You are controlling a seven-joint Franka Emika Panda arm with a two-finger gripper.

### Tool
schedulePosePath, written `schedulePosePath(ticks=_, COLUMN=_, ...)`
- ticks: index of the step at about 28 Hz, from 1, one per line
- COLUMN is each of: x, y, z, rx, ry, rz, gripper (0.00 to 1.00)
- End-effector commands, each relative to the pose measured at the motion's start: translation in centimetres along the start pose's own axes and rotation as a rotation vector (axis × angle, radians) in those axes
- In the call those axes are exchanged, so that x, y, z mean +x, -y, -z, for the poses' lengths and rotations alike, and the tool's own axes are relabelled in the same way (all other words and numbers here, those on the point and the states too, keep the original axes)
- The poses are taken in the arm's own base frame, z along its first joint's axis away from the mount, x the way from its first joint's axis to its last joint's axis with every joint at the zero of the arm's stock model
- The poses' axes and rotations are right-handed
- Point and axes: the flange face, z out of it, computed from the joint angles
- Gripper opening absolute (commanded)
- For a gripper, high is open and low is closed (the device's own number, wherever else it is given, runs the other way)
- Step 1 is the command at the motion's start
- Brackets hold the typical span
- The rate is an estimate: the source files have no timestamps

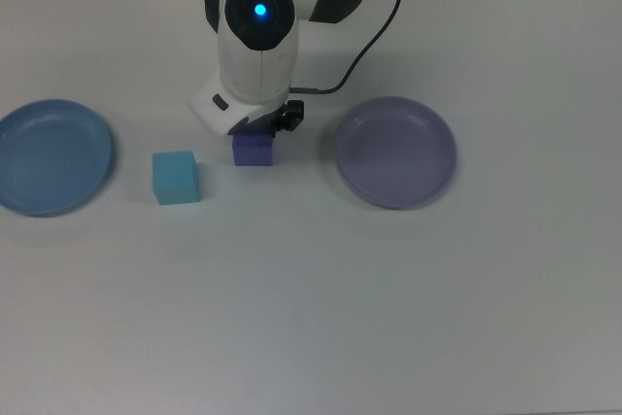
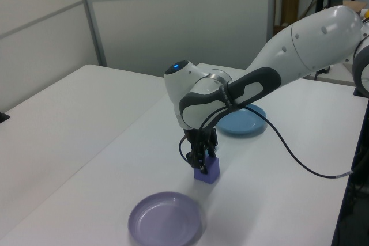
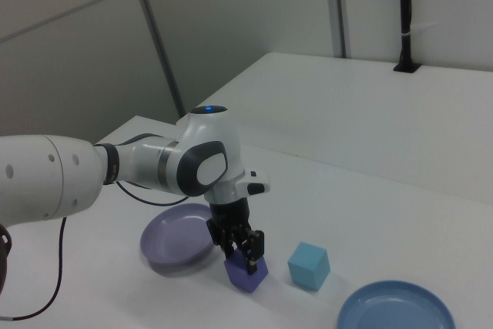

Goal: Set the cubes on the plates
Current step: 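Close the gripper on the purple cube, then carry the purple cube over the lavender plate and lower it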

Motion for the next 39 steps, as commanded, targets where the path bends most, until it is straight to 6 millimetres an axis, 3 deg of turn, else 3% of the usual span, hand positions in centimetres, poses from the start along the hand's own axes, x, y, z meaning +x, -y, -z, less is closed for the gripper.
schedulePosePath(ticks=1, x=-0.5, y=0.3, z=2.4, rx=-0.017, ry=-0.04, rz=-0.012, gripper=0.36)
schedulePosePath(ticks=6, x=-0.9, y=2.3, z=5.6, rx=-0.006, ry=-0.078, rz=0.012, gripper=0.36)
schedulePosePath(ticks=7, x=-1.0, y=3.1, z=6.2, rx=-0.005, ry=-0.082, rz=0.024, gripper=0.36)
schedulePosePath(ticks=8, x=-1.1, y=5.2, z=7.1, rx=0.001, ry=-0.09, rz=0.055, gripper=0.36)
schedulePosePath(ticks=14, x=-1.4, y=10.7, z=9.7, rx=0.021, ry=-0.145, rz=0.045, gripper=0.37)
schedulePosePath(ticks=20, x=-1.8, y=15.7, z=9.2, rx=0.023, ry=-0.165, rz=0.097, gripper=0.43)
schedulePosePath(ticks=24, x=-1.7, y=18.5, z=6.5, rx=0.002, ry=-0.139, rz=0.119, gripper=0.44)
schedulePosePath(ticks=27, x=-1.8, y=19.6, z=5.2, rx=-0.029, ry=-0.128, rz=0.133, gripper=0.55)
schedulePosePath(ticks=28, x=-1.8, y=19.7, z=5.0, rx=-0.039, ry=-0.131, rz=0.137, gripper=0.73)
schedulePosePath(ticks=31, x=-1.9, y=19.8, z=5.2, rx=-0.041, ry=-0.133, rz=0.139, gripper=1.0)
schedulePosePath(ticks=39, x=-2.4, y=19.6, z=7.1, rx=-0.043, ry=-0.162, rz=0.143, gripper=1.0)
